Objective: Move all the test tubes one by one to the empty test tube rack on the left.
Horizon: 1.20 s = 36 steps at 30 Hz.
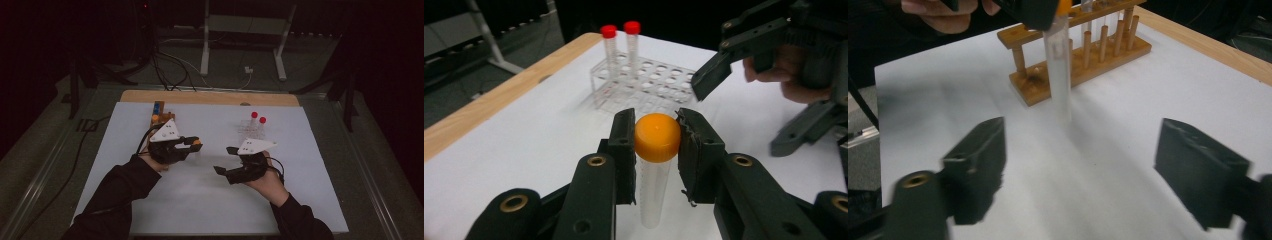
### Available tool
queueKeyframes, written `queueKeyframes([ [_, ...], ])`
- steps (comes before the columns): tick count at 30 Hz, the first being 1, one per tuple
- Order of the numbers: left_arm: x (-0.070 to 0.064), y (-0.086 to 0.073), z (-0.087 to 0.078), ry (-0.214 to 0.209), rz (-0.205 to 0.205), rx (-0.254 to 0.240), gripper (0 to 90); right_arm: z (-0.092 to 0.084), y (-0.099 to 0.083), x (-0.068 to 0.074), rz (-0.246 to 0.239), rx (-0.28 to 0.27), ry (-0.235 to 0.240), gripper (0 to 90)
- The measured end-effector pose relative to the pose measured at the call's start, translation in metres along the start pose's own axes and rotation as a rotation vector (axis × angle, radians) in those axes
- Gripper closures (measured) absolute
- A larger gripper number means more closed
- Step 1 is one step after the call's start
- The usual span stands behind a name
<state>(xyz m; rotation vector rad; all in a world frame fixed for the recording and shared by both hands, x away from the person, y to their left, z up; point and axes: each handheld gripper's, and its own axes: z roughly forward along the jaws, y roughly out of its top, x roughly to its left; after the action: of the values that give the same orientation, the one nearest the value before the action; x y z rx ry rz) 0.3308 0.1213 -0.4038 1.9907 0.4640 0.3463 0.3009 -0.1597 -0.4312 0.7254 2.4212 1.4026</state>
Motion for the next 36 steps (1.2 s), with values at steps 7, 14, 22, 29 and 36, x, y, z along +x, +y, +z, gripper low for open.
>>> queueKeyframes([
  [7,0.02,0.002,-0.019,0.064,-0.022,0.0,71.6,0.0,0.0,0.0,0.013,-0.003,0.014,3.9],
  [14,0.038,0.002,-0.035,0.133,-0.039,0.003,71.6,-0.001,0.0,-0.002,0.016,-0.016,0.037,1.2],
  [22,0.058,0.006,-0.048,0.2,-0.061,-0.003,71.6,-0.001,-0.001,-0.003,0.018,-0.023,0.037,0.0],
  [29,0.074,0.006,-0.057,0.256,-0.073,0.003,71.6,-0.002,0.0,-0.003,0.017,-0.032,0.038,0.0],
  [36,0.085,0.003,-0.067,0.312,-0.087,-0.001,71.6,-0.002,-0.001,-0.003,0.014,-0.025,0.031,0.0],
])
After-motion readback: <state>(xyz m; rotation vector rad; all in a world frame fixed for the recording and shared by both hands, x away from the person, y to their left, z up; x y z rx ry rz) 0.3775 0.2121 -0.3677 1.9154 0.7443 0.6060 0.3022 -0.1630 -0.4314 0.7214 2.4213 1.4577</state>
